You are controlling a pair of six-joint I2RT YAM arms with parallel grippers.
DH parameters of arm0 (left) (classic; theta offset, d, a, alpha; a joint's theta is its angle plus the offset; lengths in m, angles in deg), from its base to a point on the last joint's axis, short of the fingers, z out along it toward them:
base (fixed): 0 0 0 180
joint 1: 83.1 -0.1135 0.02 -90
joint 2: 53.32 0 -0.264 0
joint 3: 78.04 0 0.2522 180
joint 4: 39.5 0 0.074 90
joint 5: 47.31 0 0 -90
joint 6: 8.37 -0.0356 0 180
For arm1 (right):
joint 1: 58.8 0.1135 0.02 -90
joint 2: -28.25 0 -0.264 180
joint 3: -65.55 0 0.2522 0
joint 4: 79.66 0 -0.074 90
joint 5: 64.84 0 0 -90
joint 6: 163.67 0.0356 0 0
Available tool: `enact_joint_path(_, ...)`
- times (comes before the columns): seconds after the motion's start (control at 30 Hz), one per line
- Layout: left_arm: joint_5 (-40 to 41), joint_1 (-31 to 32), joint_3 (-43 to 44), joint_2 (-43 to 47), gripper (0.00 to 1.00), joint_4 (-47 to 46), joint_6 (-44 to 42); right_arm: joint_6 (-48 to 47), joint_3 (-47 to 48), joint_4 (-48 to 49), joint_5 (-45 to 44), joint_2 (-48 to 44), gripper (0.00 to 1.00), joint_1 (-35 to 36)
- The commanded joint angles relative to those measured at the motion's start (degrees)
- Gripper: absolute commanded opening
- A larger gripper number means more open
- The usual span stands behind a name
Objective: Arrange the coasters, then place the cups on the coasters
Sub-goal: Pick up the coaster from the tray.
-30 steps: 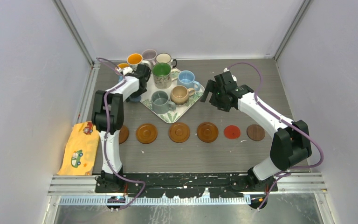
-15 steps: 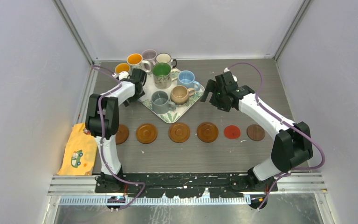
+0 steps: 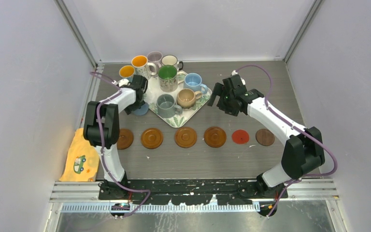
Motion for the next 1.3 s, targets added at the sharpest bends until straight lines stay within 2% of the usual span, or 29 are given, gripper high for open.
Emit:
enact_joint_path(0.0, -1.01, -0.41, -2.24, 1.86, 0.58, 1.24, 0.91, -0.28, -0.13, 1.56, 0.32, -3.03, 1.00, 0.30)
enact_joint_path(0.27, -4.59, -0.42, -4.70, 5.30, 0.57, -1.31, 0.35, -0.34, -0.40, 1.66, 0.18, -3.41, 1.00, 0.52)
enact_joint_path(0.57, -10.22, -0.24, -2.86, 5.05, 0.89, -3.90, -3.83, -0.71, -0.40, 1.40, -1.11, -3.97, 1.00, 0.81)
enact_joint_path(0.7, -11.24, -0.24, -3.73, 5.41, 0.95, -3.97, -1.99, -0.80, -0.65, 1.48, -1.26, -4.30, 1.00, 0.89)
enact_joint_path(0.9, -13.24, -0.12, -3.79, 6.17, 0.96, -5.69, 1.39, -0.88, -0.75, 1.57, -1.06, -4.17, 1.00, 1.08)
enact_joint_path(1.27, -11.99, 1.44, -2.09, 5.52, 0.97, -4.14, 4.48, -0.90, -0.75, 1.89, -0.73, -3.76, 1.00, 1.24)
